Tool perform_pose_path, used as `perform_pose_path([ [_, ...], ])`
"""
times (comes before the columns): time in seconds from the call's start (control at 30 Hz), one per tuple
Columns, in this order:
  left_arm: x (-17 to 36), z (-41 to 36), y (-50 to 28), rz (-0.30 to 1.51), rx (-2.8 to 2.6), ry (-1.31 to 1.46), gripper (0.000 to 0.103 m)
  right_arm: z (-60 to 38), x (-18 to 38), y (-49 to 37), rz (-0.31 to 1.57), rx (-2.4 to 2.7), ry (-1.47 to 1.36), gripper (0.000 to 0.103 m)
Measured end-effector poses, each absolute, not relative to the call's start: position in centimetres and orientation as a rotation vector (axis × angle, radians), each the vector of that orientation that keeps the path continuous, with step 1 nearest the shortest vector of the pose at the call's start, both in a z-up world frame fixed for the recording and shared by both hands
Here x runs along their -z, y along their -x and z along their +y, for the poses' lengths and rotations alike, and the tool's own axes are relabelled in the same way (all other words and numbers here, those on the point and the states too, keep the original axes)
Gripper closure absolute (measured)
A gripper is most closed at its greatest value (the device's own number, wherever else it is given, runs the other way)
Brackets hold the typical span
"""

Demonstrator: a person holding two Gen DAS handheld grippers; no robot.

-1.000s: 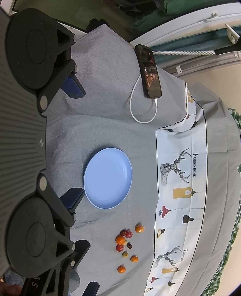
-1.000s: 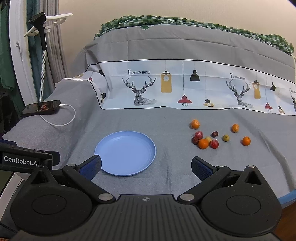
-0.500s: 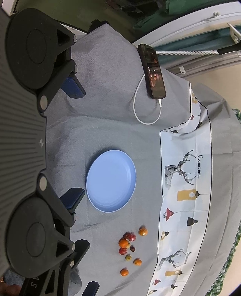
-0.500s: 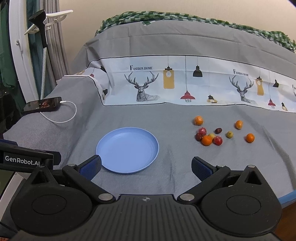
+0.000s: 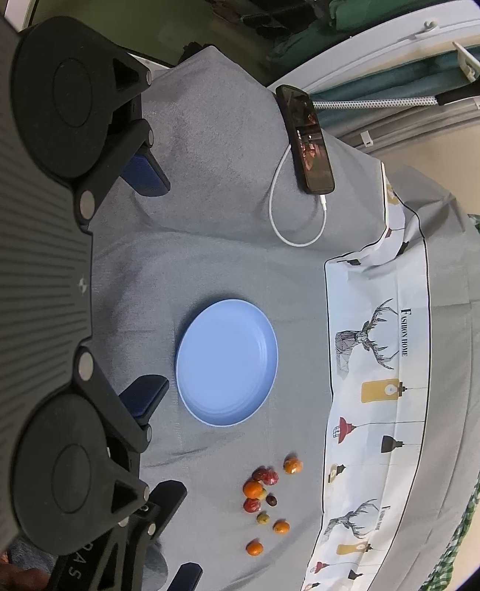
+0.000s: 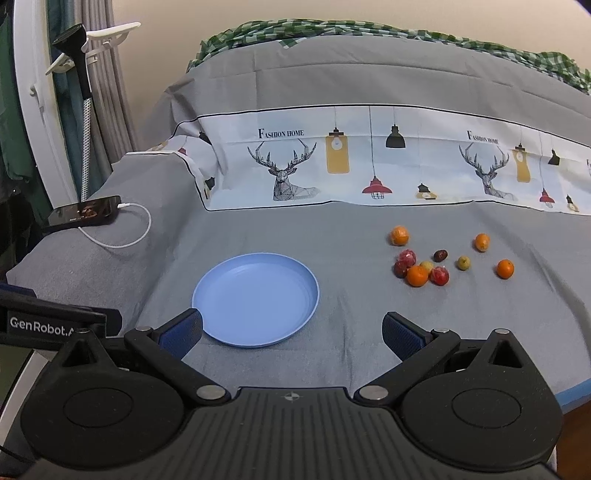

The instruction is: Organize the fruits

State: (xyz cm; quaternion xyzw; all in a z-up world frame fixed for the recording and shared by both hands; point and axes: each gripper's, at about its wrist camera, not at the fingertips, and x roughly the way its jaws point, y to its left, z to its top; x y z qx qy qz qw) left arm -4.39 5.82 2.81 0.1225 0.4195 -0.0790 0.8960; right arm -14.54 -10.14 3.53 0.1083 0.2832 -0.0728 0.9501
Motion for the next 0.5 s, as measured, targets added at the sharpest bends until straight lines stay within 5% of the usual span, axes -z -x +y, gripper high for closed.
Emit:
perform_pose_path([
  [0.5,-2.3,5.3,2.9,0.918,0.212,-0.23,0.0,-12.5,-2.8,14.2,0.548,0.226,-0.253,0.0],
])
